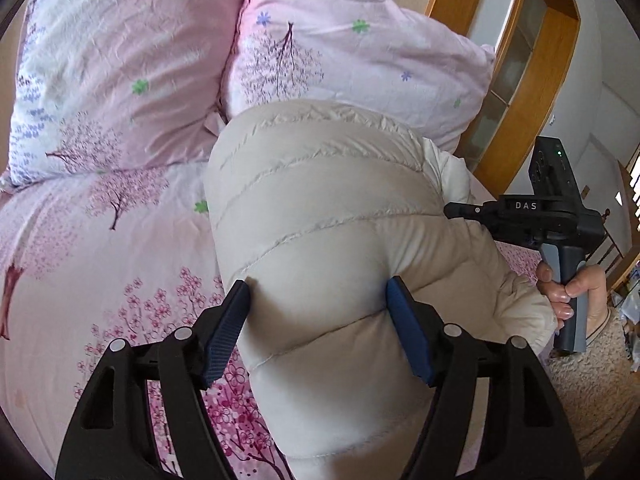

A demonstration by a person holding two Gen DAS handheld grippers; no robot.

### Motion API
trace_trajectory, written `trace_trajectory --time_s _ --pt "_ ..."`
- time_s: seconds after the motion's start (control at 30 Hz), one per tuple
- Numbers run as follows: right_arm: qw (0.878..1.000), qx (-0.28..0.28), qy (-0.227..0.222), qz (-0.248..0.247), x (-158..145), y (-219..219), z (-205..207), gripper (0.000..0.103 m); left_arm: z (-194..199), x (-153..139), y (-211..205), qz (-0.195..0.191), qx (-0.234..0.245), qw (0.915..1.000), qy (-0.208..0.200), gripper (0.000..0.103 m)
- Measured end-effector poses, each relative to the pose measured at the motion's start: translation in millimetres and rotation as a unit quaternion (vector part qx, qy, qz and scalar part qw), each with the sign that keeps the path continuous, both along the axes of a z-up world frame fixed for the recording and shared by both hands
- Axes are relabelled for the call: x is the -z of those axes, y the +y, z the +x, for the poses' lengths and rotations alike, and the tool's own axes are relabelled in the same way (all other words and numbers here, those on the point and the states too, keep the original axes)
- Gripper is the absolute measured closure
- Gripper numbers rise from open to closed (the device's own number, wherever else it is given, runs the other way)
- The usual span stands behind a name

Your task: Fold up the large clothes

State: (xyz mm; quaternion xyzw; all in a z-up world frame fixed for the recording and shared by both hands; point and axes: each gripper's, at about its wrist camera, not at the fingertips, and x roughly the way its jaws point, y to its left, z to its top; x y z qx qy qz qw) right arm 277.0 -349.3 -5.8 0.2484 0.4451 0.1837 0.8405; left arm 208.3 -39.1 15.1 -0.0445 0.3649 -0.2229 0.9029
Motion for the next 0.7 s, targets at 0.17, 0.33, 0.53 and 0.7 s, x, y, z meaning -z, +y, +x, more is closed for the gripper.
trace_trajectory --time_s 0.17,0.33,0.53,0.7 --pt "0.999 0.009 0.028 -0.016 13 -6 5 0.086 6 6 -11 0.017 0.013 0.9996 0.015 0.032" --pt "0.998 0.013 0.056 0.001 33 -17 10 0.083 17 14 -23 0.043 0.025 0.9981 0.036 0.032" --pt "0.999 0.038 0.024 -0.018 18 -25 -15 0.064 17 14 -22 0.034 0.025 0.9984 0.037 0.031" --pt "0.995 0.041 -0.085 -0.024 -24 -29 -76 0.064 4 5 -7 -0.004 0.021 0.9995 0.024 0.031"
